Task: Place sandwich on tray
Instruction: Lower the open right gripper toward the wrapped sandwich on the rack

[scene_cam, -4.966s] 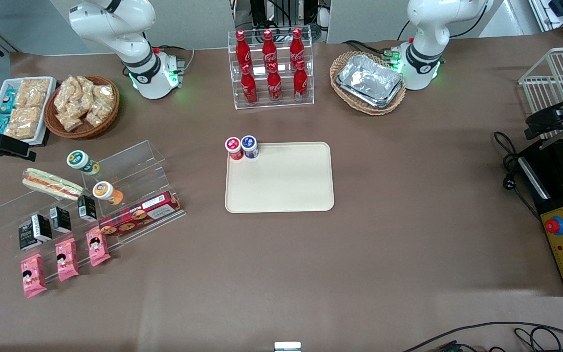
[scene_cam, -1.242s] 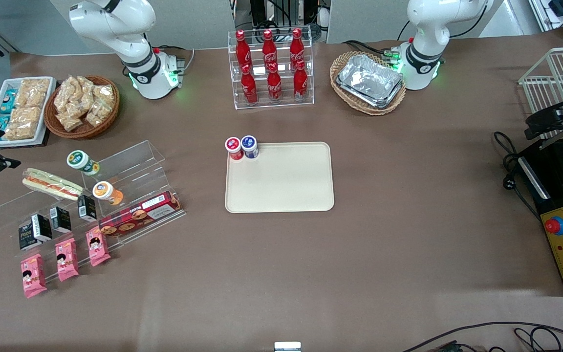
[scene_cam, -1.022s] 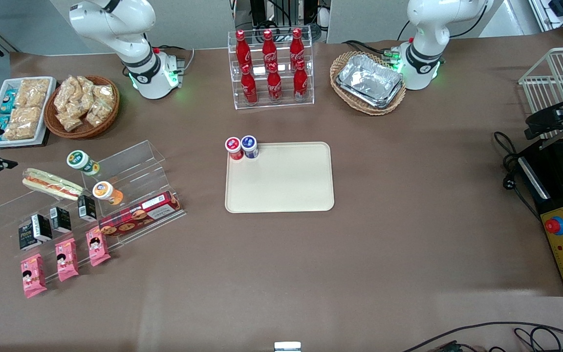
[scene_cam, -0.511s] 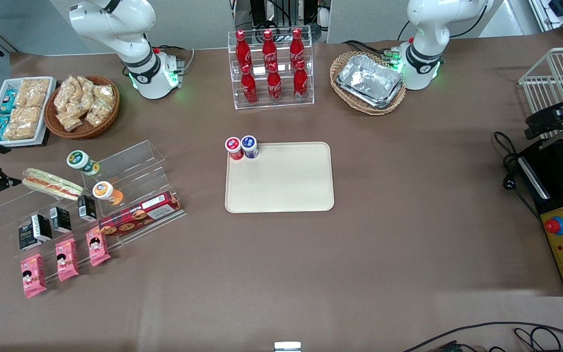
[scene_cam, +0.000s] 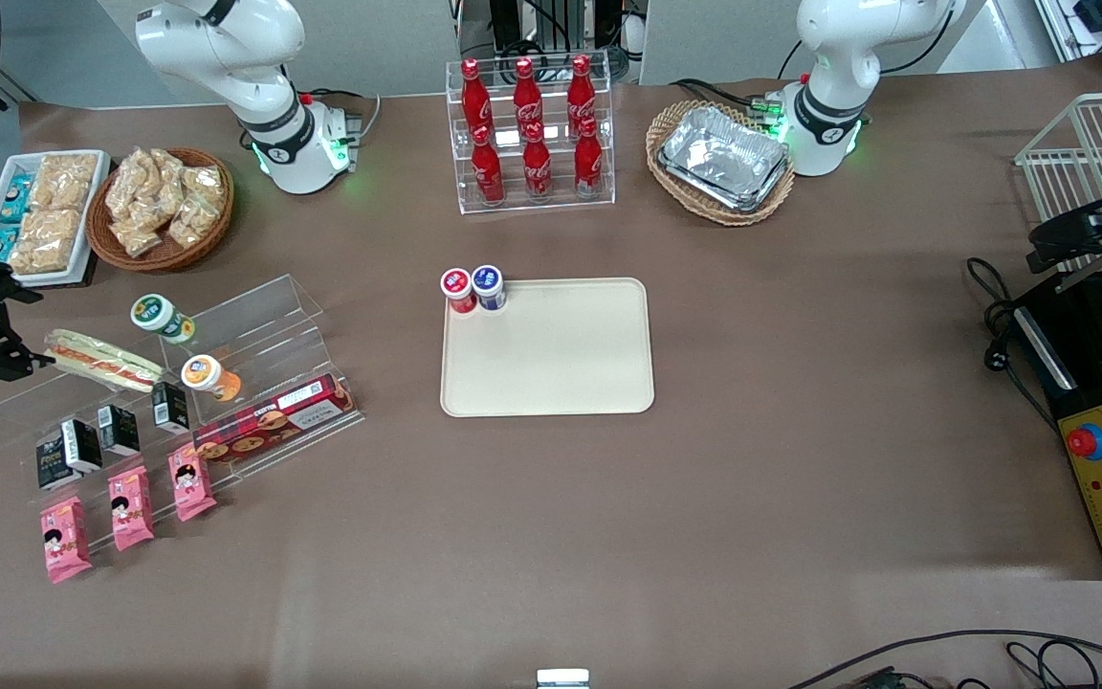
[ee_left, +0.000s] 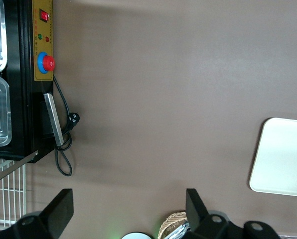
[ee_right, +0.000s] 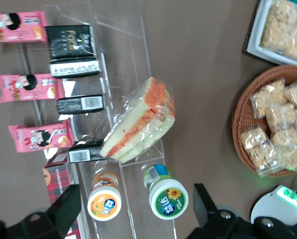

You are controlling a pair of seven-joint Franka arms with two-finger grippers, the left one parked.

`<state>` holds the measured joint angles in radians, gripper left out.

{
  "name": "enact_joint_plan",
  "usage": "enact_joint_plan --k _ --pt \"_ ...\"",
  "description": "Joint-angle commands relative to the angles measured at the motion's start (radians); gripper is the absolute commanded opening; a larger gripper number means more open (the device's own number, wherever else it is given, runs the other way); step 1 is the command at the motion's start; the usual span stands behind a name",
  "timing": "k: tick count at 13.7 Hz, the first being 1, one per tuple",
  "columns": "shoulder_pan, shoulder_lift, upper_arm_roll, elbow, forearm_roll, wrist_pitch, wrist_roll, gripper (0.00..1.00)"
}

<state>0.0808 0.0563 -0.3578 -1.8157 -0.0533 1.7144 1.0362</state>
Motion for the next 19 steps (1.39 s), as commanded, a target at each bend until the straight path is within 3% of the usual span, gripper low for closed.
enact_joint_plan --k 1,6,14,19 --pt "0.008 -0.001 -0.004 -0.057 -0.014 0.066 0.07 1.0" --pt "-0.006 0.016 -0.032 -0.077 -0.013 0.09 0.074 1.0" --pt "-0.038 0.034 -0.041 -0.203 -0.002 0.321 0.171 1.0" --pt "-0.033 0.042 -0.041 -0.218 -0.003 0.333 0.186 1.0"
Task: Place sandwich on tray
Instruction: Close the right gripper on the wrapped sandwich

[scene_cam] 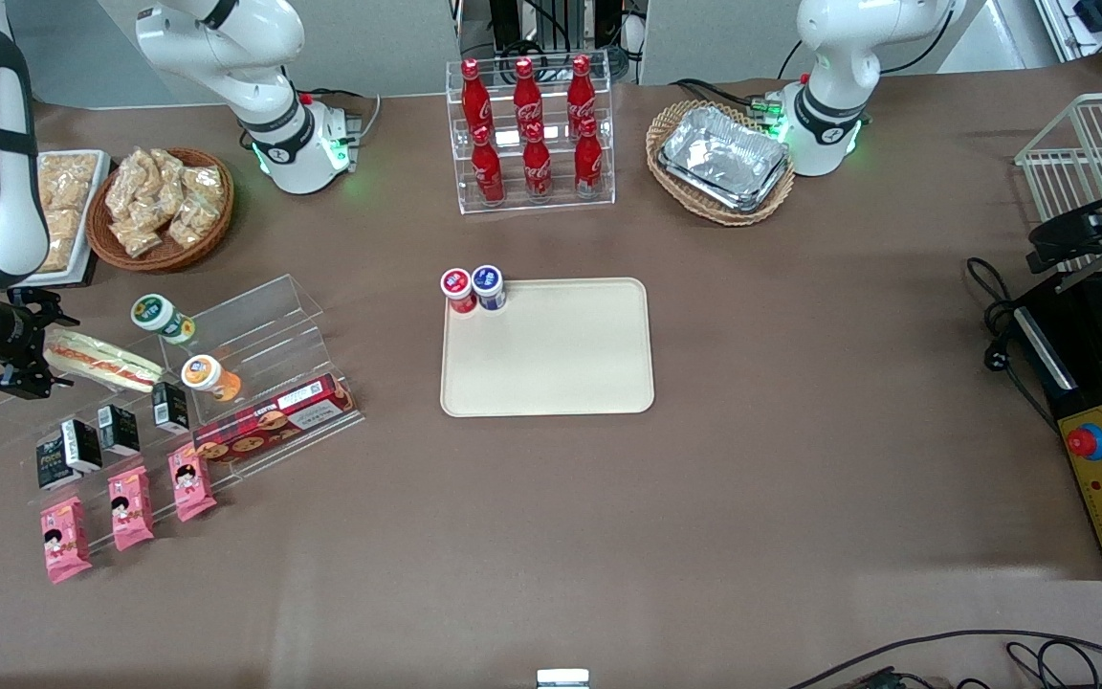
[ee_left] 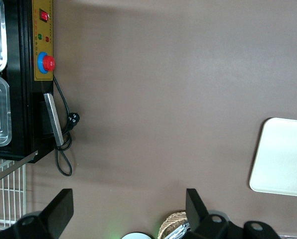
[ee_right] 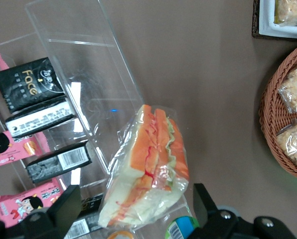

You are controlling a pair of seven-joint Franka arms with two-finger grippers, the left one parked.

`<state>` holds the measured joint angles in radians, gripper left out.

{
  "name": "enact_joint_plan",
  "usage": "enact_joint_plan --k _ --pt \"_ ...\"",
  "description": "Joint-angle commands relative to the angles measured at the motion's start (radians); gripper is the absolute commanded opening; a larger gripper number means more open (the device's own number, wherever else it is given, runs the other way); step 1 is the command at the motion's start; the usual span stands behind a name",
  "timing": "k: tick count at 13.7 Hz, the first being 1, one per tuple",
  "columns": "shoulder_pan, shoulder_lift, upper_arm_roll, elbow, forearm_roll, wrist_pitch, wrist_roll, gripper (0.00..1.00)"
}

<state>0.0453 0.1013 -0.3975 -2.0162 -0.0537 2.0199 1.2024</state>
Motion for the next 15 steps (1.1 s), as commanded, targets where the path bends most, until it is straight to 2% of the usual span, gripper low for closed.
enact_joint_plan --k 1,12,13,15 --pt "0.002 0.003 -0.001 -0.018 -0.005 0.036 0.02 1.0" --pt "-0.007 0.024 -0.003 -0.052 -0.012 0.065 0.02 0.96" --pt "-0.007 0.027 -0.003 -0.053 -0.012 0.065 0.02 0.92" --pt "-0.005 0.024 -0.003 -0.053 -0.014 0.059 0.016 0.74"
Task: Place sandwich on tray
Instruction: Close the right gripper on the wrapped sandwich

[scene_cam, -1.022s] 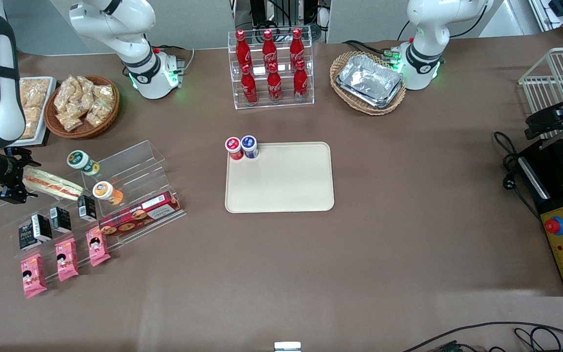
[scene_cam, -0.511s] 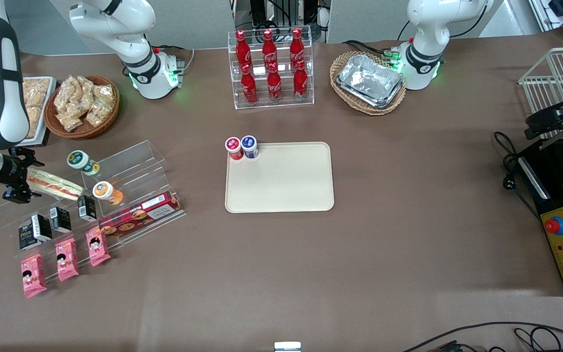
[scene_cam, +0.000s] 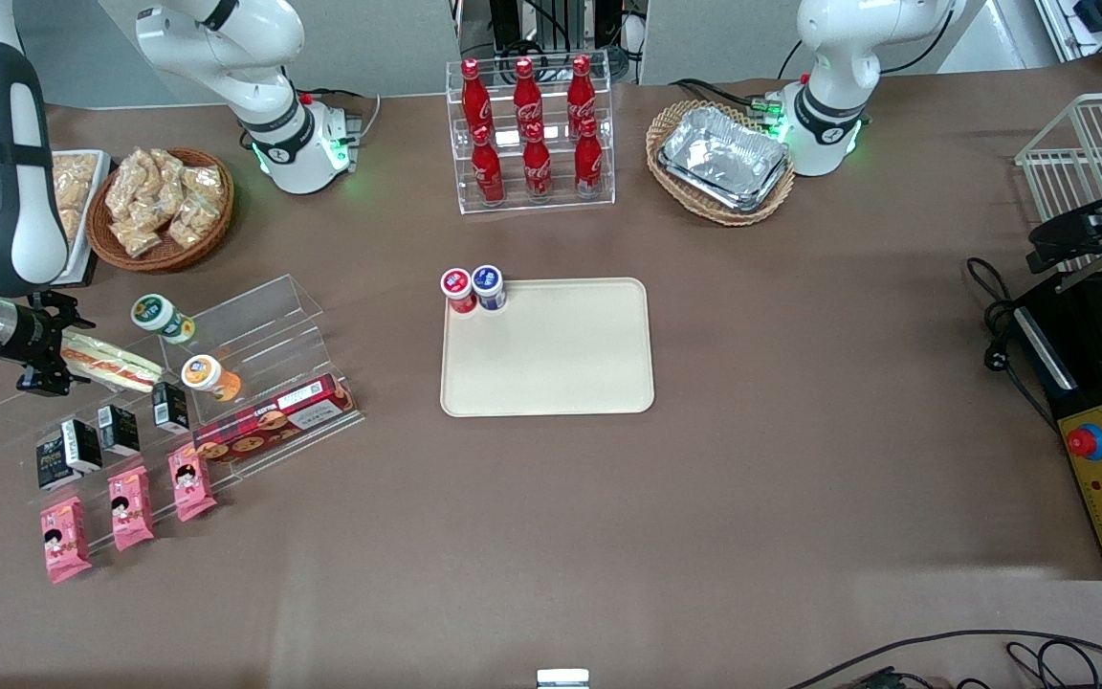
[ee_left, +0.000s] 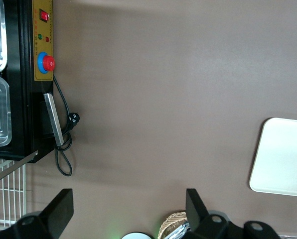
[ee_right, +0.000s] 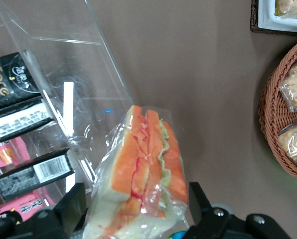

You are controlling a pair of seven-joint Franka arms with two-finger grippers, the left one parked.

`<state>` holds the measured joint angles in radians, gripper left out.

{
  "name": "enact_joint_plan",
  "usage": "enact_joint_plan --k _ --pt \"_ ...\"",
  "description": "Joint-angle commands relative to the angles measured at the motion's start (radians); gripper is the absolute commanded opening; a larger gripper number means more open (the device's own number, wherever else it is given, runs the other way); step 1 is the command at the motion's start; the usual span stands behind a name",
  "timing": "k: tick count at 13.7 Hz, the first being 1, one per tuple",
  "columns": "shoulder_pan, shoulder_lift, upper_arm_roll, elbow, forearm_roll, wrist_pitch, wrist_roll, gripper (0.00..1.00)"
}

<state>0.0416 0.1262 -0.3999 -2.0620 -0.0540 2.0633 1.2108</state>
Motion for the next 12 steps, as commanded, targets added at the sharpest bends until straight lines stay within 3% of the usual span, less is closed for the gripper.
enact_joint_plan --k 1,5,12 --pt "-0.002 0.0 0.001 -0.007 -0.013 0.015 -0.003 0.63" --pt "0.0 -0.007 0.0 0.014 -0.015 0.011 -0.068 0.28" --pt "0.0 -0.007 0.0 0.179 -0.02 -0.093 -0.166 0.29"
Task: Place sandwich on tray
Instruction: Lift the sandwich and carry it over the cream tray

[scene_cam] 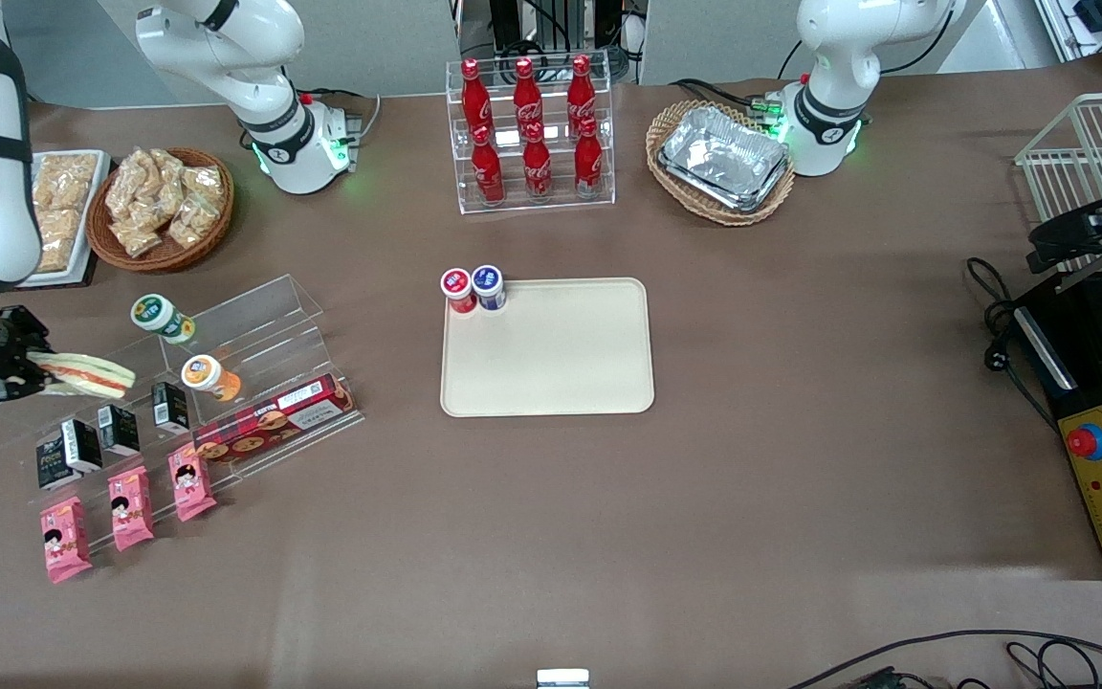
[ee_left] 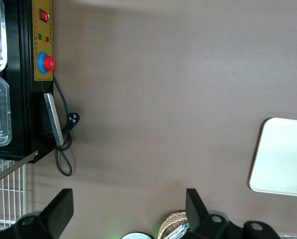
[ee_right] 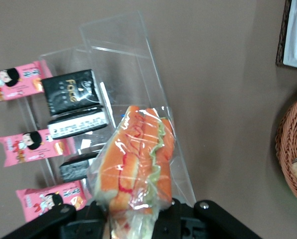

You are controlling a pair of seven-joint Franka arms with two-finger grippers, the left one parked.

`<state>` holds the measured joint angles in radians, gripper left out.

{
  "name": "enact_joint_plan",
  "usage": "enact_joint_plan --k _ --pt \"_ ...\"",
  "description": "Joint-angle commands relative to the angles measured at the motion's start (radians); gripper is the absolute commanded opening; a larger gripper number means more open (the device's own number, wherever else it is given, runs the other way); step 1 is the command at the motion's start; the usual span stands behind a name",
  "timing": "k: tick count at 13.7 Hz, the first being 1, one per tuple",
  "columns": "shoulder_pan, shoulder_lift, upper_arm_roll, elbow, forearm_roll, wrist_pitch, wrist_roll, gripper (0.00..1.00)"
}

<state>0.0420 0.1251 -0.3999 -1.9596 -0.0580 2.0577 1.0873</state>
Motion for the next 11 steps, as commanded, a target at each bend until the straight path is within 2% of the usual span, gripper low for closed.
enact_joint_plan --k 1,4,8,11 --pt "0.004 -0.005 0.001 0.114 -0.017 -0.138 -0.043 0.29" --pt "0.053 -0.004 0.009 0.22 -0.008 -0.287 -0.029 0.28" --pt "0.172 -0.013 0.021 0.242 0.0 -0.324 0.066 0.29" --pt "0.251 -0.012 0.077 0.261 0.02 -0.376 0.124 0.29"
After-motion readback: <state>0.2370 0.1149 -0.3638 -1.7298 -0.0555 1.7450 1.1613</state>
